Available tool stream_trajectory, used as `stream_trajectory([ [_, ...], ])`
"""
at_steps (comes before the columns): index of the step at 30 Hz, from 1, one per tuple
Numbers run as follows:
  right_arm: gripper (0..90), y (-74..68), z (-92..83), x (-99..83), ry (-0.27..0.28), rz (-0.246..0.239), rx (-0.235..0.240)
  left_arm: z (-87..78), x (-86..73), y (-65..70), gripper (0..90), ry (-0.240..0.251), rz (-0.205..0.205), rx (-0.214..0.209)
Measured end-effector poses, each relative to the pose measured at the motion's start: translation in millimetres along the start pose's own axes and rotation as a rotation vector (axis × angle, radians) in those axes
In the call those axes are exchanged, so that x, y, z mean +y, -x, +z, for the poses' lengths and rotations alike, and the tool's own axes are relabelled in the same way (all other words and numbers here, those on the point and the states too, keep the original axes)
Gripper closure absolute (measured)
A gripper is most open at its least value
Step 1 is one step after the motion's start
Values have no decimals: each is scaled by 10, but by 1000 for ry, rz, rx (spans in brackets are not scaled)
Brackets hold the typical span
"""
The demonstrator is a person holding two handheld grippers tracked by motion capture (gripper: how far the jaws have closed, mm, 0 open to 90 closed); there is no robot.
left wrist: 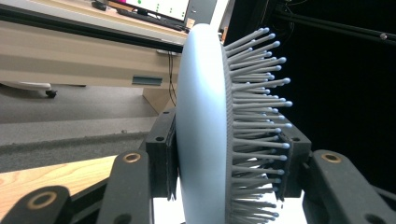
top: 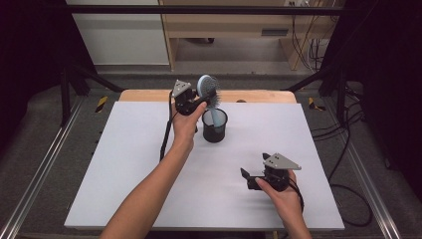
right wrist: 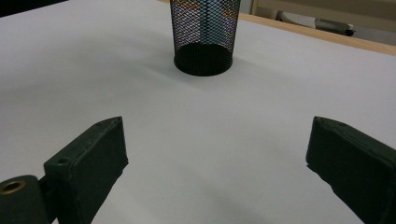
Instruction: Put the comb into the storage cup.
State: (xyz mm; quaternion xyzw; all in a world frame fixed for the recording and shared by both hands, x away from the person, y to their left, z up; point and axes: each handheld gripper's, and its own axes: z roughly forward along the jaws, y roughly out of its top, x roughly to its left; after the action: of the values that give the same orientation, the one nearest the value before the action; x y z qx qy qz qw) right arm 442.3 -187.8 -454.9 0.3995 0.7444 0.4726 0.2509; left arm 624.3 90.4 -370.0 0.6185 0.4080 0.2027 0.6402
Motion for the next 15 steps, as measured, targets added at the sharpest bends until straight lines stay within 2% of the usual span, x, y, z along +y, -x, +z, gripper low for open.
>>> stream_trajectory([
  [15, 52, 1, 2, -5, -1, 0, -2, 14, -81, -43, 512, -15, -14, 11],
])
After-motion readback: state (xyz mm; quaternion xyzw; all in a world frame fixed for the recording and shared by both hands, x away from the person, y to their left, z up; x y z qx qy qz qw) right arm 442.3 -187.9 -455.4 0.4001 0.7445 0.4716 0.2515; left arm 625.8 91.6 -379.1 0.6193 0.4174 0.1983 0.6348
